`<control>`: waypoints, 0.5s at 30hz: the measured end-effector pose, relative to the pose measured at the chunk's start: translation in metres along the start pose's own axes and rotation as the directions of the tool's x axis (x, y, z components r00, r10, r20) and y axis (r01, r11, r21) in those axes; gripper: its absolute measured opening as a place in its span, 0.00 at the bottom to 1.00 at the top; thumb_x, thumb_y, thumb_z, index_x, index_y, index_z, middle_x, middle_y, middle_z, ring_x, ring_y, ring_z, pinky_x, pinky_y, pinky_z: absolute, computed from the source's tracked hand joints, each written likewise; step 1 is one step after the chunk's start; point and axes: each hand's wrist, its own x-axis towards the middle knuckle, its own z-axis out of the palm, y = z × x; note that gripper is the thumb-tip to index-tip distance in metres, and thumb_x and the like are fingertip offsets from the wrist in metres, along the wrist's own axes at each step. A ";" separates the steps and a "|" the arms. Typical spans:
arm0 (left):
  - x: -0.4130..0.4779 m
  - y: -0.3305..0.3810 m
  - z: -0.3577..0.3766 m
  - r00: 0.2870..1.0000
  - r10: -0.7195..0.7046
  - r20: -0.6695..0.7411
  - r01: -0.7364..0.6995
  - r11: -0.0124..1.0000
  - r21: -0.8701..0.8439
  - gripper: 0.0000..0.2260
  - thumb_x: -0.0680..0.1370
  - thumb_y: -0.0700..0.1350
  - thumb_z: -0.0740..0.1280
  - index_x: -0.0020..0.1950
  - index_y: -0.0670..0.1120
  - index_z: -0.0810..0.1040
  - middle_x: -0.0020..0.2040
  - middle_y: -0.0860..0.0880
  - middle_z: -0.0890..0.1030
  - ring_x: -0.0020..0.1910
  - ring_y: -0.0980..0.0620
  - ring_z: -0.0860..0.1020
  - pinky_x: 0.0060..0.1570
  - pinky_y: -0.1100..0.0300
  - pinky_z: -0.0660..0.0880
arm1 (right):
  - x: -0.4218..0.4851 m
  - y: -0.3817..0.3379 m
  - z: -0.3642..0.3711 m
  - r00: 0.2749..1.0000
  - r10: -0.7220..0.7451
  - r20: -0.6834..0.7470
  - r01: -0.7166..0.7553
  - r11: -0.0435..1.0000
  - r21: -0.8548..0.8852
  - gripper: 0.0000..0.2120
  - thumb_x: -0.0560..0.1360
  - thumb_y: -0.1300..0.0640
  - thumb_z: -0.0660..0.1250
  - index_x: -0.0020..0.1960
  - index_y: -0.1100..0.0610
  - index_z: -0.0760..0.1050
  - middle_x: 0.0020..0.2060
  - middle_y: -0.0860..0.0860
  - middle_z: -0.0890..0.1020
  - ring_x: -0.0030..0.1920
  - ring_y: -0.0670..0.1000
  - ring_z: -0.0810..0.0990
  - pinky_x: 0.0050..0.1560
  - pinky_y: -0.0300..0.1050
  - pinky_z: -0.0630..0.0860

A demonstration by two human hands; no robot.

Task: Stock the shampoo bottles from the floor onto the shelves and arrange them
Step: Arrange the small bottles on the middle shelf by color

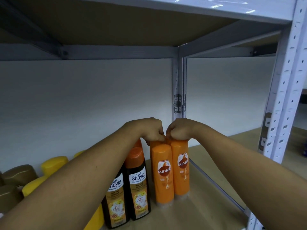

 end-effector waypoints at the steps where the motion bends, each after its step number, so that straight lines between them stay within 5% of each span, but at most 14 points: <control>1: 0.000 -0.001 0.001 1.000 -0.009 0.000 0.009 1.000 0.000 0.19 0.83 0.56 0.62 0.66 0.46 0.81 0.56 0.47 0.84 0.43 0.49 0.85 0.48 0.58 0.83 | 0.000 0.000 0.000 1.000 0.001 -0.003 -0.001 1.000 0.002 0.18 0.80 0.51 0.63 0.69 0.53 0.76 0.65 0.53 0.79 0.61 0.58 0.79 0.58 0.52 0.78; 15: -0.011 -0.004 -0.004 0.999 0.037 0.014 -0.036 0.997 -0.070 0.18 0.82 0.57 0.62 0.63 0.48 0.82 0.57 0.50 0.84 0.46 0.49 0.85 0.51 0.54 0.82 | -0.001 0.000 -0.004 0.999 -0.025 0.037 0.024 1.000 0.015 0.18 0.80 0.50 0.64 0.69 0.50 0.75 0.68 0.51 0.76 0.64 0.58 0.76 0.59 0.52 0.76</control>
